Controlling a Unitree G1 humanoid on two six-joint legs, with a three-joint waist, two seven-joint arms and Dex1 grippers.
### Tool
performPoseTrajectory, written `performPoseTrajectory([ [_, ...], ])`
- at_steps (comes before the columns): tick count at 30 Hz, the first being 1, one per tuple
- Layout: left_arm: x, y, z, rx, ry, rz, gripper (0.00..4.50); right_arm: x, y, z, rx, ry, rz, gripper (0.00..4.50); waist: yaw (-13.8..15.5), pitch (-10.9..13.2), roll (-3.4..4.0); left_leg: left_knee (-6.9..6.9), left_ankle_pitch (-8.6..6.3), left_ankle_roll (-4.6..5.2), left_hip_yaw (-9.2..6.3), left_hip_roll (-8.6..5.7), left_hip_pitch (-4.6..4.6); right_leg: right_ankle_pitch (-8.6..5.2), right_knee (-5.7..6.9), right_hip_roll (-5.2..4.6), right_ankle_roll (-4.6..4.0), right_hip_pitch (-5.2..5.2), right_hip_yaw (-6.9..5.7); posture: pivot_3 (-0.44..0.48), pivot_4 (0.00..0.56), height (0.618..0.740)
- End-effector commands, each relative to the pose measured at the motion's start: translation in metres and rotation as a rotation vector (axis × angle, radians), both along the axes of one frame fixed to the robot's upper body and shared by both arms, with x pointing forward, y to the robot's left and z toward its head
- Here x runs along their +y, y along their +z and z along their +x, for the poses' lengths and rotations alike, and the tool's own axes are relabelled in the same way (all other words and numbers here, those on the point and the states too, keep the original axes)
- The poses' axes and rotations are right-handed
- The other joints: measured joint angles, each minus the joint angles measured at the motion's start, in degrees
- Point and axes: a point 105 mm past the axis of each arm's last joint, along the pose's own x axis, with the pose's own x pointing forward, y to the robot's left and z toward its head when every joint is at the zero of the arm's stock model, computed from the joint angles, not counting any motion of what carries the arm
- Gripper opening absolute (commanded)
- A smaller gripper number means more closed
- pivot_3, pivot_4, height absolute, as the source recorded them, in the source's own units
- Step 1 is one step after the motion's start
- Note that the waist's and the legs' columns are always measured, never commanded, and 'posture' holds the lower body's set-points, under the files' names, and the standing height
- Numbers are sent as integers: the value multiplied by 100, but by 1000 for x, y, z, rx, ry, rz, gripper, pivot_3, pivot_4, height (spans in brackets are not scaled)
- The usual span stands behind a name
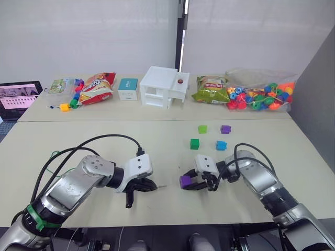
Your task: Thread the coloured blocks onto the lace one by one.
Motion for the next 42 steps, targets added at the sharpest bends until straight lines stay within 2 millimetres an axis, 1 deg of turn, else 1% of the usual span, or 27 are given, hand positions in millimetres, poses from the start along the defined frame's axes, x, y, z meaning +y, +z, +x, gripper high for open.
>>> performPoseTrajectory([
  [1,-5,2,8,-18,12,32,0,6,16,-4,-44,-31,48,1178,-4,0,0,0,0,0,0,0,-1,0,0,0,0,-1,0,0,150,740],
  [9,-17,4,13,-30,-23,32,0,9,15,-11,-32,-72,39,1178,-16,0,0,0,0,0,-2,-1,0,0,0,1,0,-1,0,0,150,740],
  [17,-22,10,15,-52,-51,9,0,15,12,-13,-20,-56,17,1178,-10,0,0,1,0,-1,-2,-1,0,0,-1,0,0,0,0,0,150,740],
  [24,-23,11,13,-51,-67,-9,0,18,11,-13,-19,-47,9,1178,-14,0,0,0,0,-1,-3,-1,0,0,0,1,0,-1,-1,0,150,740],
  [30,-29,11,5,-40,-106,-19,0,20,12,-13,-24,-50,10,1178,-12,0,0,1,0,-1,-2,-1,0,0,-1,0,0,0,0,0,150,740],
  [42,-35,9,5,-38,-130,-27,0,22,13,-14,-25,-67,16,1178,-11,0,0,1,0,-1,-2,-1,0,0,-1,0,0,0,0,0,150,740],
])
